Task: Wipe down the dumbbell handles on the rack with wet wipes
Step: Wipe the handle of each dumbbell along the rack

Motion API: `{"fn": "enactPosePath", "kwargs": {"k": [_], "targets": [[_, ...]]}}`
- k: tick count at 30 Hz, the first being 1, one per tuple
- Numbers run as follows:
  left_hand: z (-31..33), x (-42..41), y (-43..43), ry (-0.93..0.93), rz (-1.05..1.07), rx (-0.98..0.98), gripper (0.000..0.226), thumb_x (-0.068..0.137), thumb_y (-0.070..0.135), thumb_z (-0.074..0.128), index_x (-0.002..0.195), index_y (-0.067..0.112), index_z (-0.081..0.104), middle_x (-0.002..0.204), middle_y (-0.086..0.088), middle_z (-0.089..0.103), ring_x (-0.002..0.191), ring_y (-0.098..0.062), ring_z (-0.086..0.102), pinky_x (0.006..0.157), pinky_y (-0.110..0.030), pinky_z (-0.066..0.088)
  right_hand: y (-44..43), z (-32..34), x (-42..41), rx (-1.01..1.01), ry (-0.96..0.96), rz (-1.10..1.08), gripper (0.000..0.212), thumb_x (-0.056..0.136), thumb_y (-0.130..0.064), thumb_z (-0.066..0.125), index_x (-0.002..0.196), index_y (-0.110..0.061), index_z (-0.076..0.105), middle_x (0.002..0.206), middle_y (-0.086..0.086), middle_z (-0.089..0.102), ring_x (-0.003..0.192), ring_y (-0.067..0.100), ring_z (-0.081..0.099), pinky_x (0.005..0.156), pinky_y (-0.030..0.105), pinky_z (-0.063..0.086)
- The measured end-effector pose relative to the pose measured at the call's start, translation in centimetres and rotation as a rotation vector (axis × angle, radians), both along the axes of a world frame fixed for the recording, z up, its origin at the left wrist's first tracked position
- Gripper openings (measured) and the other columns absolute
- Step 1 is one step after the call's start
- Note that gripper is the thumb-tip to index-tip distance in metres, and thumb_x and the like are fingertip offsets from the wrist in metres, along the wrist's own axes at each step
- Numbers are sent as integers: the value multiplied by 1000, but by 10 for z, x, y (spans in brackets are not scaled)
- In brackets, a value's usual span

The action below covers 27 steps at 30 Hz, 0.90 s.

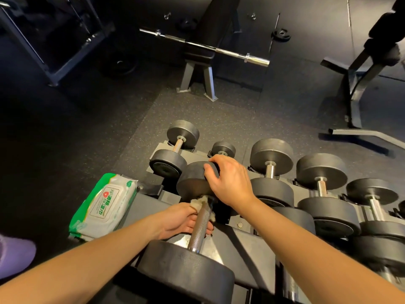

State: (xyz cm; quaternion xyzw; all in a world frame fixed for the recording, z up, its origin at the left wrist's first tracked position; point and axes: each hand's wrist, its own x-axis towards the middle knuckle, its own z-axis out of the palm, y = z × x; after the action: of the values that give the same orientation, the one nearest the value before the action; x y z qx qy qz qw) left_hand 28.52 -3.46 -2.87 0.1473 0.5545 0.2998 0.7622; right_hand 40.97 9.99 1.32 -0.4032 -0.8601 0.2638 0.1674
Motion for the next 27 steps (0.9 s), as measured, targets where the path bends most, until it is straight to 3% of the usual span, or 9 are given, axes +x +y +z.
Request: {"fn": "enactPosePath", "kwargs": {"k": [3,7,8,10,13,17,22,27], "targets": [[2,-5,-5,205,-134,50,37,109,31,46,106,3,71,95,-12,75,87,-27,68,76,-31,58,0,0,0,-12,6,1,28,99,-44,50,102,-22,67,93,-4,69,86,15,62,72,35,52],[23,-16,-11,635,-553,138,39,107,25,44,73,17,61,67,2,62,62,-10,54,63,-24,44,1,0,1,-7,13,6,26,99,-42,52,103,-21,67,93,-3,69,86,14,62,71,33,49],[28,-16,-10,773,-557,191,40,106,28,48,68,20,58,62,8,58,57,-4,51,59,-22,40,1,-1,0,-8,15,6,26,99,-42,52,103,-21,67,93,-3,69,86,13,62,71,32,50],[31,-12,-5,980,-353,325,38,100,31,61,64,21,56,54,9,52,51,-2,49,54,-20,35,1,-2,0,-7,20,4,27,99,-42,51,103,-21,67,92,-4,69,85,13,62,71,34,52],[32,2,6,1006,-162,446,27,87,28,79,70,22,59,55,12,52,54,5,52,52,-16,34,1,-2,1,6,30,2,29,98,-42,50,100,-20,67,91,-4,69,84,15,63,70,37,52],[41,4,10,997,-457,492,31,89,31,78,68,29,55,60,11,54,56,5,53,52,-19,30,1,-2,1,4,29,0,27,99,-40,52,101,-19,68,92,-3,69,84,15,63,71,36,52],[58,1,2,837,-837,358,31,85,32,82,79,7,66,63,0,69,48,-3,53,56,-25,43,3,-4,1,3,29,0,28,99,-43,51,102,-21,68,92,-6,68,82,12,61,68,31,47],[59,18,25,1204,-664,618,18,91,32,71,82,20,62,71,9,61,65,-5,55,65,-31,45,6,-5,1,-83,92,-4,26,96,-45,54,99,-23,68,90,-7,68,82,13,62,69,33,51]]}}
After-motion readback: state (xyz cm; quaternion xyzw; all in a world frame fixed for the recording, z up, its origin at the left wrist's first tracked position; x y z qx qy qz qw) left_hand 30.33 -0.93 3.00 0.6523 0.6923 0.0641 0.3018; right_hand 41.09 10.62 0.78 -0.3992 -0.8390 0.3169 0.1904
